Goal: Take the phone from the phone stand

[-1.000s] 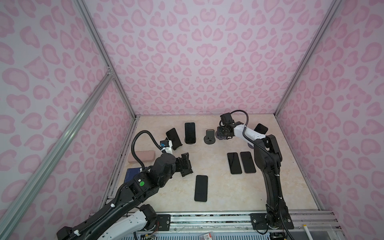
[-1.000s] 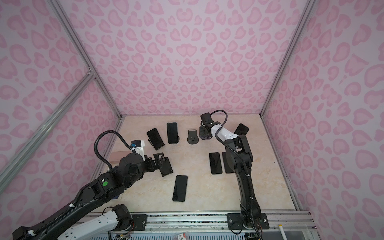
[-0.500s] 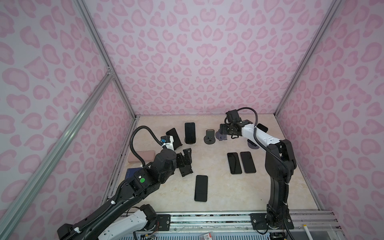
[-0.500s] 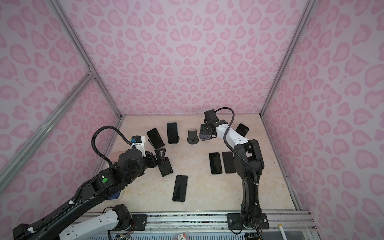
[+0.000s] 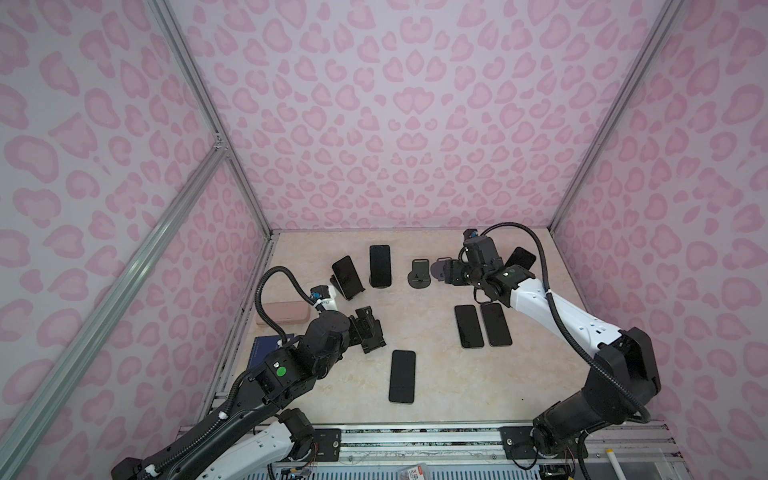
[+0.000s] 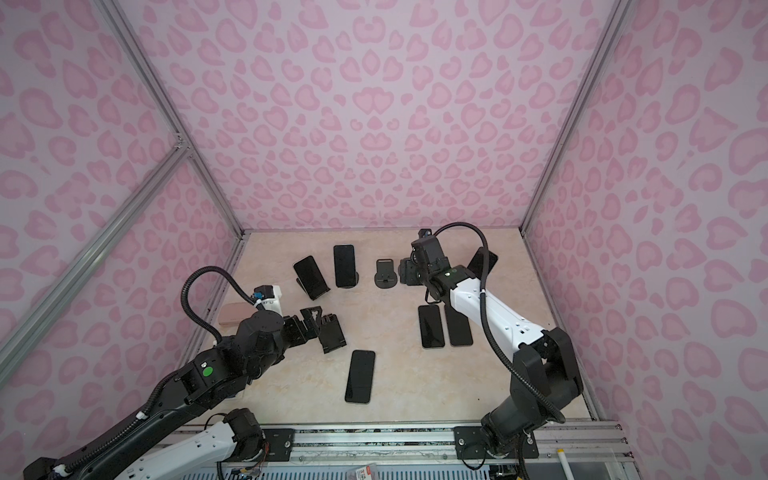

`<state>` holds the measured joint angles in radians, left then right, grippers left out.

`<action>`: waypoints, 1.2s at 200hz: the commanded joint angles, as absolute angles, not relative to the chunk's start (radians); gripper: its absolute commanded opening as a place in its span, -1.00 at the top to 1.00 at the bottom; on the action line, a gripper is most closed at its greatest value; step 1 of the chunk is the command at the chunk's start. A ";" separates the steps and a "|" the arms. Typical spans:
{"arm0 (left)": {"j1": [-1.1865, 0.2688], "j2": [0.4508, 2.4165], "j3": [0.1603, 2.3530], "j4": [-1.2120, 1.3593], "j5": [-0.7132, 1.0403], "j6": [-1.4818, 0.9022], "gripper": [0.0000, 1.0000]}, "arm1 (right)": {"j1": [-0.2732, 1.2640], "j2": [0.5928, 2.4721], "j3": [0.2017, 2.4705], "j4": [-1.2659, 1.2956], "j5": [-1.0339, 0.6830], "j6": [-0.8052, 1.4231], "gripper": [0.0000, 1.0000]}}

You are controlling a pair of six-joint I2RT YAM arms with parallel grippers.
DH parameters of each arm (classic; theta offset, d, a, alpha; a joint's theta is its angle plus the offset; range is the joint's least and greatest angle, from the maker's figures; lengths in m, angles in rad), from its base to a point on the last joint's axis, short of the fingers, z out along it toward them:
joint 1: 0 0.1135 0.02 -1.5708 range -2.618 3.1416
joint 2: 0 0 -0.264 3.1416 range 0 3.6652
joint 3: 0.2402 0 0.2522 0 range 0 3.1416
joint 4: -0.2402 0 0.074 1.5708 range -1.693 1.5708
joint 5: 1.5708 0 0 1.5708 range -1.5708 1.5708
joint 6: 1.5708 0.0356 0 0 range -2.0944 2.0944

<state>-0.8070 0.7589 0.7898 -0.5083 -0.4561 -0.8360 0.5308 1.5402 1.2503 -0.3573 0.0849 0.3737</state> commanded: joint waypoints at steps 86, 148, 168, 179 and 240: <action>-0.789 0.757 0.841 -0.521 -0.678 -0.675 -0.91 | 0.732 1.857 1.555 -0.285 0.242 0.454 -0.94; -0.668 0.798 0.836 -0.515 -0.547 -0.639 -0.91 | 0.745 2.220 2.004 -0.372 0.195 0.488 -0.99; -0.642 0.792 0.825 -0.501 -0.495 -0.638 -0.91 | 0.746 2.338 2.169 -0.455 0.203 0.482 -0.98; -0.638 0.790 0.823 -0.495 -0.479 -0.637 -0.91 | 0.749 2.383 2.246 -0.497 0.226 0.483 -0.99; -0.625 0.788 0.824 -0.493 -0.440 -0.632 -0.91 | 0.765 2.528 2.461 -0.596 0.280 0.487 -0.99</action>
<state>-0.6292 0.7940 0.8246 -0.5209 -0.4587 -0.6353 0.7620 2.4893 2.4214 -0.5320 0.2474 0.4862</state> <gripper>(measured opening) 0.953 0.993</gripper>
